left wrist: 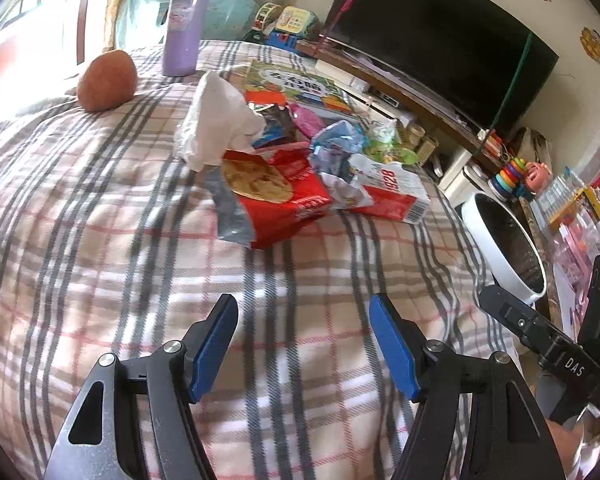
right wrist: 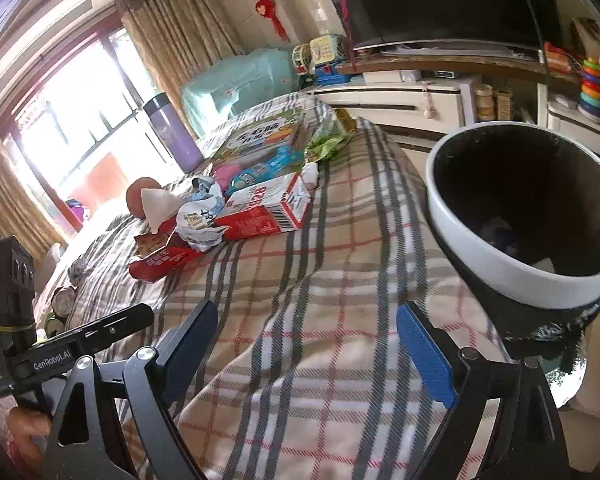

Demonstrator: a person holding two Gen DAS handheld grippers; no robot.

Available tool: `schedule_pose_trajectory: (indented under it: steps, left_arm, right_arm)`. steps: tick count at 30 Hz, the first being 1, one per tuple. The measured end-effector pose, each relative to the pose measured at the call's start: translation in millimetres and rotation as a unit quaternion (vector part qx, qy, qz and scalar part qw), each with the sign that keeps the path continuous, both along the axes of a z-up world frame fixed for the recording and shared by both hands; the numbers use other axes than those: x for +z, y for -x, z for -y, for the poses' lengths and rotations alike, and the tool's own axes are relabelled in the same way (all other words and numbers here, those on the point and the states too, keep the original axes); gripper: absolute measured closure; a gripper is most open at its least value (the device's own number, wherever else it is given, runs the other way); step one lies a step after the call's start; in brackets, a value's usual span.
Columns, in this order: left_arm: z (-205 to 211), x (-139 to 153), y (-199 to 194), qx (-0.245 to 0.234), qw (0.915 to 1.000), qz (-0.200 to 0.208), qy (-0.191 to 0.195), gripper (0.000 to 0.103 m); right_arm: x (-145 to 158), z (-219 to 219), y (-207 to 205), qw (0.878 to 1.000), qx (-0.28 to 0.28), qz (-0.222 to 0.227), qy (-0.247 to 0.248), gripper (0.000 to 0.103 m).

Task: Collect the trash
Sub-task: 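Move the right gripper toward the white printed carton while the left approaches the red chip bag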

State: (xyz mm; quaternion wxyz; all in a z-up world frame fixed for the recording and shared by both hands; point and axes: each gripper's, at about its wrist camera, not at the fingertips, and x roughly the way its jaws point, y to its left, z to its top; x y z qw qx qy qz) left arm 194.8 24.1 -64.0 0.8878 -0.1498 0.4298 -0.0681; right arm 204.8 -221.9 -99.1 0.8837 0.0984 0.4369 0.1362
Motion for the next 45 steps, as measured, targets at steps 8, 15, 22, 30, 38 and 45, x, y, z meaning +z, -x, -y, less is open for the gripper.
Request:
schedule_pose_trajectory:
  steps: [8,15,22,30,38,45]
  left_arm:
    - [-5.5,-3.9,-23.3,0.004,0.9999,-0.005,-0.009,0.035]
    - [-9.1,-2.5,-42.6,-0.006,0.9998,-0.005,-0.018,0.035]
    - [-14.3,-3.9,-61.4,-0.011,0.9996,-0.008,-0.025,0.035]
    - [-16.0,-12.6,-80.4,-0.019,0.9994,-0.016,-0.022,0.035]
    - [-11.0,-20.6,-89.0,-0.029,0.9992,-0.019,-0.023,0.042]
    - [-9.2,-21.5,-87.6,-0.035,0.9991,-0.011,-0.020,0.078]
  right_arm:
    - [-2.5,-13.8,-18.7,0.999,0.041,0.003,0.022,0.011]
    - [-3.9,-24.6,-43.6,0.995,0.088,0.004,0.039,0.011]
    - [-7.8,-40.6,-71.2,0.986,0.152,0.007,0.071,0.011]
    - [-20.2,-59.8,-114.2,0.971,0.216,-0.008,0.107,0.011]
    - [-26.0,-75.1,-131.4,0.958,0.268,-0.015,0.104,0.014]
    - [-22.5,-68.6,-117.4,0.967,0.238,-0.016,0.085,0.045]
